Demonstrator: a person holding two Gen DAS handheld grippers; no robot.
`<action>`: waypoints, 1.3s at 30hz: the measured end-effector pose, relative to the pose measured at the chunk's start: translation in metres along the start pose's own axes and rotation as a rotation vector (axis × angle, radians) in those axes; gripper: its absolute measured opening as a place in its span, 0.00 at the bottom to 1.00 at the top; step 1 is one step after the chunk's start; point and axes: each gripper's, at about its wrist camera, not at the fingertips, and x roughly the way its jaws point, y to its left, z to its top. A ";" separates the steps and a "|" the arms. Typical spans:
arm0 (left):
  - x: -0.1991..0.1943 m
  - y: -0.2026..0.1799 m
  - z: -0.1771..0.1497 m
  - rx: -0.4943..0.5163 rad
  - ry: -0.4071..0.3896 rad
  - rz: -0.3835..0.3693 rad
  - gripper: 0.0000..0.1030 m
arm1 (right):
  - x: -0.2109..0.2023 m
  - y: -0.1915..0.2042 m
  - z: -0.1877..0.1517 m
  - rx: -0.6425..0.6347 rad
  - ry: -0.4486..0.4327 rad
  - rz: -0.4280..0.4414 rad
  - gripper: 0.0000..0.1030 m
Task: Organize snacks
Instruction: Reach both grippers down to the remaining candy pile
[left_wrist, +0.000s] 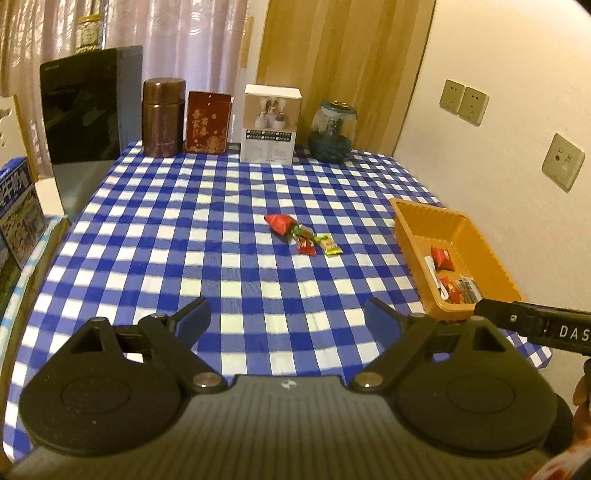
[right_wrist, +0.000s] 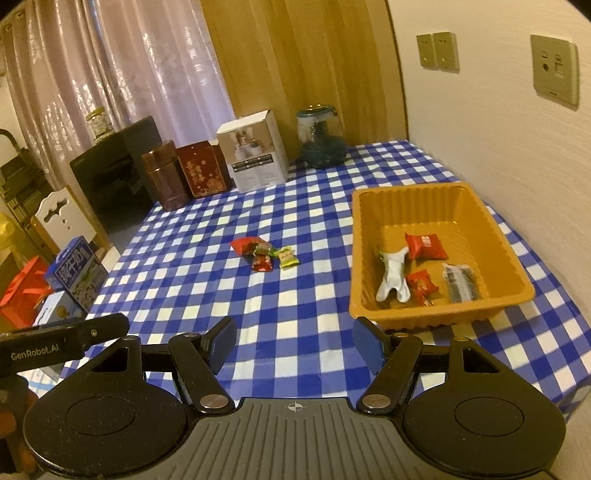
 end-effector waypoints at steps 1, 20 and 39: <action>0.003 0.001 0.003 0.011 -0.003 -0.002 0.86 | 0.003 0.002 0.002 -0.006 -0.003 0.004 0.68; 0.108 0.038 0.051 0.142 0.027 0.013 0.86 | 0.122 0.021 0.041 -0.099 0.006 0.045 0.65; 0.239 0.048 0.078 0.233 0.111 -0.075 0.84 | 0.266 0.007 0.061 -0.171 0.130 0.002 0.40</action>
